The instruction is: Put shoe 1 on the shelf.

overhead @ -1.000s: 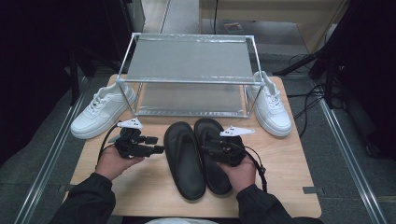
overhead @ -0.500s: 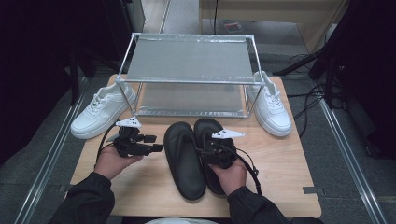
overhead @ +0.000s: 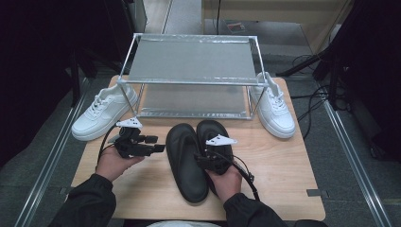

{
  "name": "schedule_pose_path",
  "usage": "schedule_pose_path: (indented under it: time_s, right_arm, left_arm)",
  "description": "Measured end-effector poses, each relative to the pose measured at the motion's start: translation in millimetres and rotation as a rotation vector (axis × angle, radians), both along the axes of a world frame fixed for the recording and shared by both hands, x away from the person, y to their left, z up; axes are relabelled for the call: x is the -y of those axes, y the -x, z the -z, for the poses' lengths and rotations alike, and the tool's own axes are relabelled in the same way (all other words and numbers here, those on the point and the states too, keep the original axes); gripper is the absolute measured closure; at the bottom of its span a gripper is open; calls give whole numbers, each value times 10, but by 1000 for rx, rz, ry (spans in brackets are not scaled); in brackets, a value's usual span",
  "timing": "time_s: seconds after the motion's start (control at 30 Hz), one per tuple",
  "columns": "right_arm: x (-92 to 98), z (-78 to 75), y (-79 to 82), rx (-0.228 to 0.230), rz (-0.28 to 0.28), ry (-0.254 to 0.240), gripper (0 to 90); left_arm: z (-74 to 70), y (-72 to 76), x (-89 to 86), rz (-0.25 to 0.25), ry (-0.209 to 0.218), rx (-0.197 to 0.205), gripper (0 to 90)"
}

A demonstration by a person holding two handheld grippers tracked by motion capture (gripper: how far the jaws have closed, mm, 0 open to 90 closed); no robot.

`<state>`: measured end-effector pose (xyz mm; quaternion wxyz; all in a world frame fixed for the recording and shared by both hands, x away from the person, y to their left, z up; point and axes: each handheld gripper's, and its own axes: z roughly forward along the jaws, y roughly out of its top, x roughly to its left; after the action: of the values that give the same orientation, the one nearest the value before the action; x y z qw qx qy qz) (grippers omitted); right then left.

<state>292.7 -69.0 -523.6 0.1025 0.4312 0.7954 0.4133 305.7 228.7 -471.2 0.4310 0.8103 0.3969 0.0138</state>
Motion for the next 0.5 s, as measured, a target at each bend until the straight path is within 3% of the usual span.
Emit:
schedule_pose_path:
  time_s: [0.17, 0.3, 0.37, 0.5]
  right_arm:
    - [-42, 11, 23, 24, 6, 37, 517]
    - [-39, -6, 21, 9, 17, 33, 573]
    - [-29, -17, 18, -9, 23, 23, 653]
    - [1, -27, 9, -22, 40, 20, 679]
  left_arm:
    - [-1, -9, -6, -11, 7, -3, 411]
    - [-1, -22, -15, -13, 9, -3, 410]
    - [0, -23, -18, -17, 10, -4, 408]
    - [-2, -21, -23, -17, 10, -8, 407]
